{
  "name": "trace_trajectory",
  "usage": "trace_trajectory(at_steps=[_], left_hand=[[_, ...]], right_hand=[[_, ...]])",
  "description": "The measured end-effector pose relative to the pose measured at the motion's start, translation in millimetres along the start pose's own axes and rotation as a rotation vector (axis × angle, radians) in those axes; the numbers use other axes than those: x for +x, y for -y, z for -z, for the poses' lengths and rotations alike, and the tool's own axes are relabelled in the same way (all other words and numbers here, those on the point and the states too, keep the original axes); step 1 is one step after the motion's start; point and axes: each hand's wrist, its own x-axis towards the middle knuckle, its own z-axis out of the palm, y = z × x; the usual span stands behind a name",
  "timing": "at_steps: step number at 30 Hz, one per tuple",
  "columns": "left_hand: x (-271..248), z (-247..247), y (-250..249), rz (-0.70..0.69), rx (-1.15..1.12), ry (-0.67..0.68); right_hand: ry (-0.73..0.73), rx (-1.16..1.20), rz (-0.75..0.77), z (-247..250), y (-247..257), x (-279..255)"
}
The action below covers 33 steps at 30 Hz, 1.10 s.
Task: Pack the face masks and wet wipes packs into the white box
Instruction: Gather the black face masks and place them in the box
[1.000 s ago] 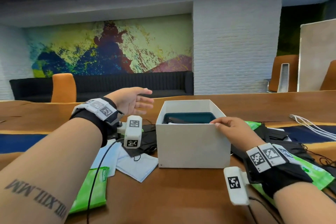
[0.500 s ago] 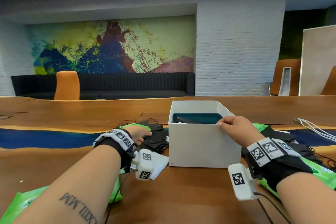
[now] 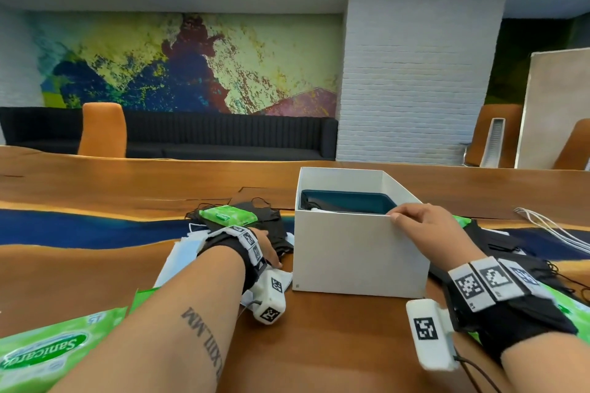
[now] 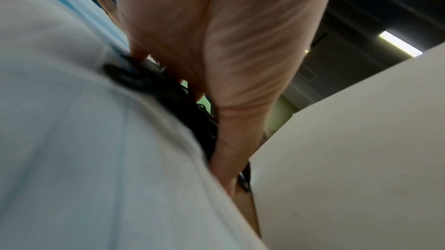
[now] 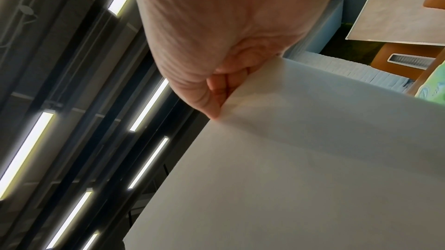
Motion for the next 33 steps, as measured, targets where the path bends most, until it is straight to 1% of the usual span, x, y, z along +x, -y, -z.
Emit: trace_trajectory(at_steps=[3,4,6,12,14,17,18,22,24,28,33], left_hand=[[6.7,-5.5,0.8,0.002,0.024,0.004],[7.5,-5.7,1.7,-0.016,0.009,-0.017],[8.1,-3.4,5.6,-0.048,-0.031,-0.087],[0.9,6.2,27.0,-0.042,-0.199,-0.295],[-4.5,11.9,34.1,-0.048,-0.258,-0.396],[-10.1,26.2,45.5,-0.113,-0.561,-0.62],[-12.8,33.3,48.5,-0.145,-0.625,-0.686],[-38.9,64.9,55.6,-0.256,-0.704,-0.869],[-54.9,80.9,58.0,-0.298,-0.742,-0.938],[-80.5,104.9,62.8,-0.398,-0.849,-1.004],[-113.1,116.6,61.7,-0.453,-0.853,-0.965]], right_hand=[[0.004,0.0,-0.004,-0.6,-1.5,0.4],[0.005,0.002,-0.002,-0.7,-2.6,0.9],[0.012,0.007,-0.002,-1.0,-5.5,1.3],[0.004,0.02,0.012,-1.7,-4.8,-0.5],[0.003,0.02,0.013,-2.0,-4.5,-0.2],[0.001,-0.001,0.019,-0.9,-3.5,-0.1],[0.004,-0.006,0.018,-0.5,-3.0,-0.2],[0.016,0.002,0.008,0.2,-2.7,-0.4],[0.014,-0.011,0.009,0.2,-2.1,-1.0],[0.024,-0.013,0.008,1.5,1.7,-3.8],[0.06,0.006,-0.014,4.4,5.8,-5.9]])
